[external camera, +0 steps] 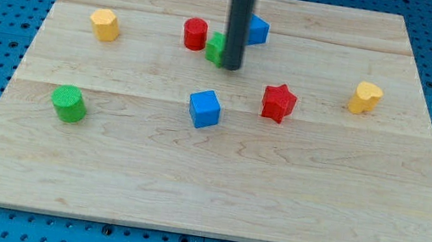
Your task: Push the yellow heart to the blue triangle
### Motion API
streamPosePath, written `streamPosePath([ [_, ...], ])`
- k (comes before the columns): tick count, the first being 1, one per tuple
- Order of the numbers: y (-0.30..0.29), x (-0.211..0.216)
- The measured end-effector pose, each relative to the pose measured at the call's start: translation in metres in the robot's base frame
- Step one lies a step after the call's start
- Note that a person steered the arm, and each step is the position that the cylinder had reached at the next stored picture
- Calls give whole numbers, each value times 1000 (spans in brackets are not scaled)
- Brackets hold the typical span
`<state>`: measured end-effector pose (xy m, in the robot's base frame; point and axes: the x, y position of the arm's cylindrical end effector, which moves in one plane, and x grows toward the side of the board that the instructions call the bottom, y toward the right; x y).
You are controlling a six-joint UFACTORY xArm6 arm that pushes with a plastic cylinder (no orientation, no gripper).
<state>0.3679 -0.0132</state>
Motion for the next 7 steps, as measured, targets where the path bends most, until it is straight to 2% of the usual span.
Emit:
streamPosePath([
  [1, 50, -21],
  [2, 168, -64],
  [3, 268, -67],
  [4, 317, -14],
  [5, 265, 19],
  [7, 88, -24],
])
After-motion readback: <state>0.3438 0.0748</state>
